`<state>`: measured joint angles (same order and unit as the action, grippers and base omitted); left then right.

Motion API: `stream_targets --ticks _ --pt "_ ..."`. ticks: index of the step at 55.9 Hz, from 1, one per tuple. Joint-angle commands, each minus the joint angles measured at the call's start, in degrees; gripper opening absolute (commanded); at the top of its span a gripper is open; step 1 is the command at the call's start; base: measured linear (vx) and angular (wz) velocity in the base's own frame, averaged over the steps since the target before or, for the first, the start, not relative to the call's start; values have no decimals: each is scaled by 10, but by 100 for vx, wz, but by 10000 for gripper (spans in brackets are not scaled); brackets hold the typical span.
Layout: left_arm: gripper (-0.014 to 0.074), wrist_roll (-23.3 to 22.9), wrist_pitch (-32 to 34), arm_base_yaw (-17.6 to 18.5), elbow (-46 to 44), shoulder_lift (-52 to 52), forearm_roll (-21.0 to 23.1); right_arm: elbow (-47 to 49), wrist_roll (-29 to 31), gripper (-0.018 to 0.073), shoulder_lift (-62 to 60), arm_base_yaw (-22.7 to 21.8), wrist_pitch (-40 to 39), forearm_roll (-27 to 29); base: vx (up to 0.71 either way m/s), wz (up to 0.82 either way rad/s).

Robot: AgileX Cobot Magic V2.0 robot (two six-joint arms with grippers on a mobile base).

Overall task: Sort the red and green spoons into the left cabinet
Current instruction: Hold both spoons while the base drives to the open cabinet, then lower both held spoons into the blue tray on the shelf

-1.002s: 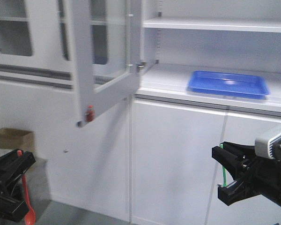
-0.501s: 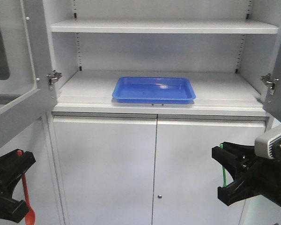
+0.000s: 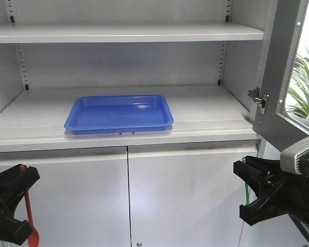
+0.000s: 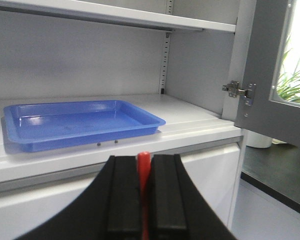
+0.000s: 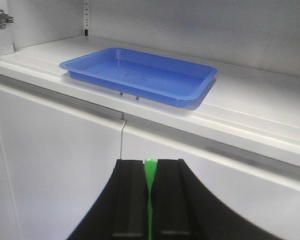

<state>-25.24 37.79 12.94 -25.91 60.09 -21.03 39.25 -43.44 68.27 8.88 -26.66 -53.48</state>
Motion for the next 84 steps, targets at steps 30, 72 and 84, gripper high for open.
stream_targets --ticks 30,72,84 --pt "73 -3 50 -1 -16 -11 12 17 -1 -6 -15 -2 -31 13 31 6" --pt "73 -3 50 -1 -16 -11 12 17 -1 -6 -15 -2 -31 13 21 4" --pt "73 -3 50 -1 -16 -11 12 17 -1 -6 -15 -2 -31 13 7 3"
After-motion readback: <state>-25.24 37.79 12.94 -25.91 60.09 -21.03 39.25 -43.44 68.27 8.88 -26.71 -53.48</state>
